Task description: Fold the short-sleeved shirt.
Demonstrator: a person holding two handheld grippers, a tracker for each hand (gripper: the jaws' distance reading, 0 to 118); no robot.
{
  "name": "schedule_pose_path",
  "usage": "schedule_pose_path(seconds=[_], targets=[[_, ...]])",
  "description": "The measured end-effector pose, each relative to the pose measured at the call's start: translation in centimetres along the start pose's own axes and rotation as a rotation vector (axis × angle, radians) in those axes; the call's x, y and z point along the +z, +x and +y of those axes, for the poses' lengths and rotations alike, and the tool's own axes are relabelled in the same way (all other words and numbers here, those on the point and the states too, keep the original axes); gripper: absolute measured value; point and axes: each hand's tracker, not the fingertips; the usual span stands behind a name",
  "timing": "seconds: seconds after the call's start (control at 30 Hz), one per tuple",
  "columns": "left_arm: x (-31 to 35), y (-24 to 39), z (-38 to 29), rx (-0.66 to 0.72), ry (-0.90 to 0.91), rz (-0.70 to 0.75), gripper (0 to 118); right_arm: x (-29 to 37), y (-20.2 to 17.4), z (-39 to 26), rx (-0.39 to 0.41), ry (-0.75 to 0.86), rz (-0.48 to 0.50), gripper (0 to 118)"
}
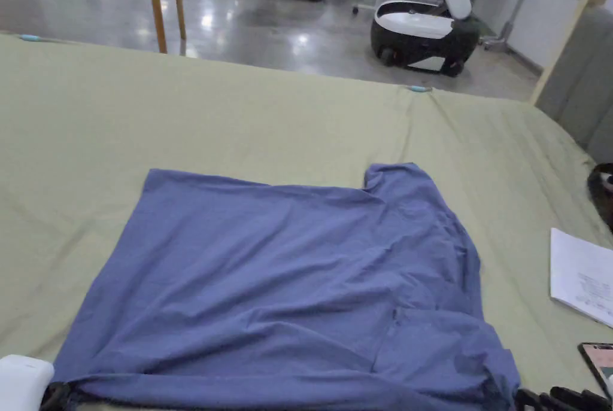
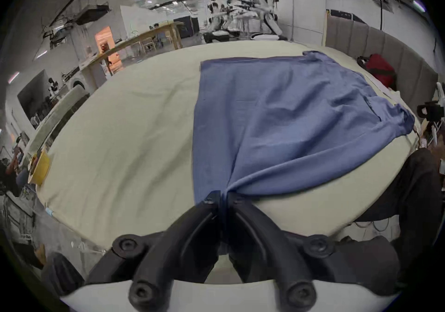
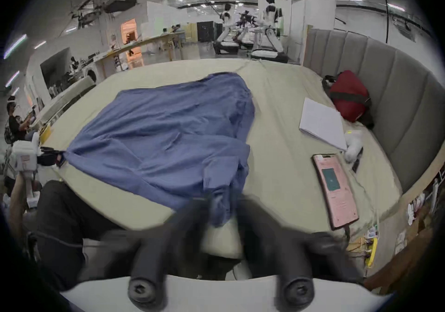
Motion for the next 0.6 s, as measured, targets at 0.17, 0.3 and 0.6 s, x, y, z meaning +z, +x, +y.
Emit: schedule_pose_path(seconds=[0.17, 0.3, 0.6], targets=[[-0.5, -0.5, 0.2, 0.027, -0.008, -0.017, 4, -2.4, -0.4, -0.8, 0.016, -0.063, 0.02, 114], [0.1, 0.6, 0.9, 0.018, -0.012, 0.003, 4, -5.0, -0.8, -1.3, 0.023, -0.068, 0.066, 54], [5.6, -0.5, 6.2, -0.009, 0.146, 0.077, 0, 1.7, 0.4, 4.3, -0.064, 0.137, 0.095, 3]])
